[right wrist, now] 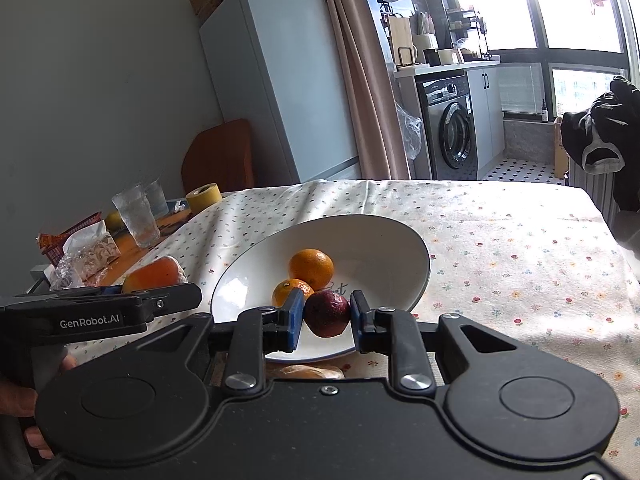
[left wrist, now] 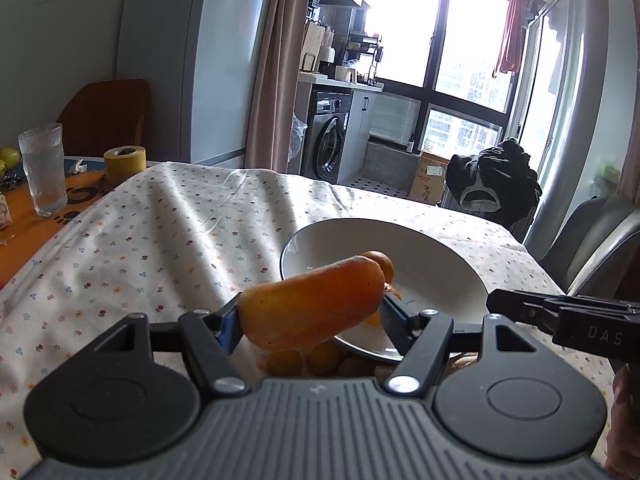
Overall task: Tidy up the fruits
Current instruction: 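Carry the roll and plum over the bowl while the left gripper releases the roll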
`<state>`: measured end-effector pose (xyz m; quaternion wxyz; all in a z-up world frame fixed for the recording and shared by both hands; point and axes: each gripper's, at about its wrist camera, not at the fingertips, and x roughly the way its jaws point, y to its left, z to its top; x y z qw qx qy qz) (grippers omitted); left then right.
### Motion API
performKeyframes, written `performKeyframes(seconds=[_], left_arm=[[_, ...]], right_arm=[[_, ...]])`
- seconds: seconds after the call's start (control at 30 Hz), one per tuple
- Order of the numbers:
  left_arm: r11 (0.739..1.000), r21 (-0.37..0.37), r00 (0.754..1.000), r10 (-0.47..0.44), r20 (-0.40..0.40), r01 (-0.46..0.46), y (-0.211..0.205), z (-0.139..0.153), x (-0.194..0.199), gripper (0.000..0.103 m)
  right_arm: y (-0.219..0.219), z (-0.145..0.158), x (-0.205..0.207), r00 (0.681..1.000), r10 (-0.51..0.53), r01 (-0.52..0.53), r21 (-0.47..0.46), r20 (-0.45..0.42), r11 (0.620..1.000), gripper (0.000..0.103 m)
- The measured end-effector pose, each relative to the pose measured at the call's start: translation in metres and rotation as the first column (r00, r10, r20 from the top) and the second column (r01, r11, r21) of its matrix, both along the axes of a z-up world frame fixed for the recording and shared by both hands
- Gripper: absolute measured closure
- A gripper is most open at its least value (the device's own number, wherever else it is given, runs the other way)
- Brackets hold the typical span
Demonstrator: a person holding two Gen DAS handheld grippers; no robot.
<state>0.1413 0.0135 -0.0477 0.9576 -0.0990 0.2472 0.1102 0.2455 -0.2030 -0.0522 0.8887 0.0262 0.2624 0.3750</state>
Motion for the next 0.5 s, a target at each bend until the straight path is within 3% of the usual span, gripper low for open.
performKeyframes(seconds=[0.5], left_arm=[[1.000,0.000,1.000,-0.018,-0.018,0.018,0.002,-0.004,0.037,0.034]], right_arm=[[0.013,0.000,0.025,1.000,0.009,-0.009,0.013,-0.005,1.000,0.080]])
